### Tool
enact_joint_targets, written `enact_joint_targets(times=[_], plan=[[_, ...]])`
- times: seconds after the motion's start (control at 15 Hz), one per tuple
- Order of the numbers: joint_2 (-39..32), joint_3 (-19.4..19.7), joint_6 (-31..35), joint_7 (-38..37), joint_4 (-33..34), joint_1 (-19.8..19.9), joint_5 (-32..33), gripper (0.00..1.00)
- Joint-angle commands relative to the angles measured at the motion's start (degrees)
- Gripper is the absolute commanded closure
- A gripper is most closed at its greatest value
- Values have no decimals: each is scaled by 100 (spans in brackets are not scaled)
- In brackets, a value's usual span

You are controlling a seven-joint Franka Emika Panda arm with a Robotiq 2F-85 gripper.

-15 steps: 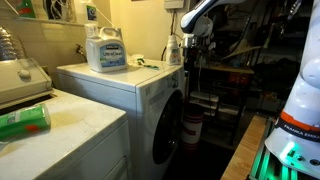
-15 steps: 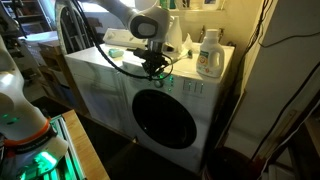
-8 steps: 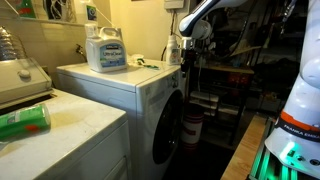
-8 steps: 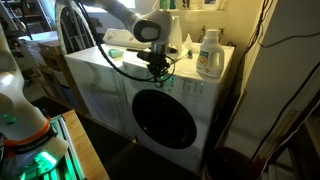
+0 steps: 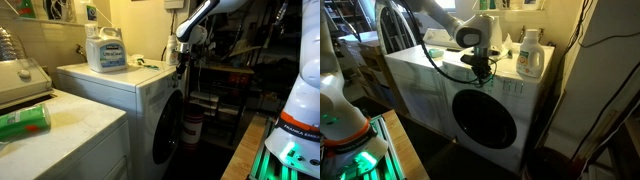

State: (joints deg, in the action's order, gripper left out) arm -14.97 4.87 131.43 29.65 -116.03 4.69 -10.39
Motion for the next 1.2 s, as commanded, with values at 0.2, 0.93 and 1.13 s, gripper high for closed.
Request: enact_joint_targets(times=[0.2, 0.93, 1.13], plan=[[-219, -313, 108, 11, 198, 195, -8, 100], [-191, -449, -562, -43, 343, 127, 204, 100], [-179, -428, -676, -191, 302, 112, 291, 100]])
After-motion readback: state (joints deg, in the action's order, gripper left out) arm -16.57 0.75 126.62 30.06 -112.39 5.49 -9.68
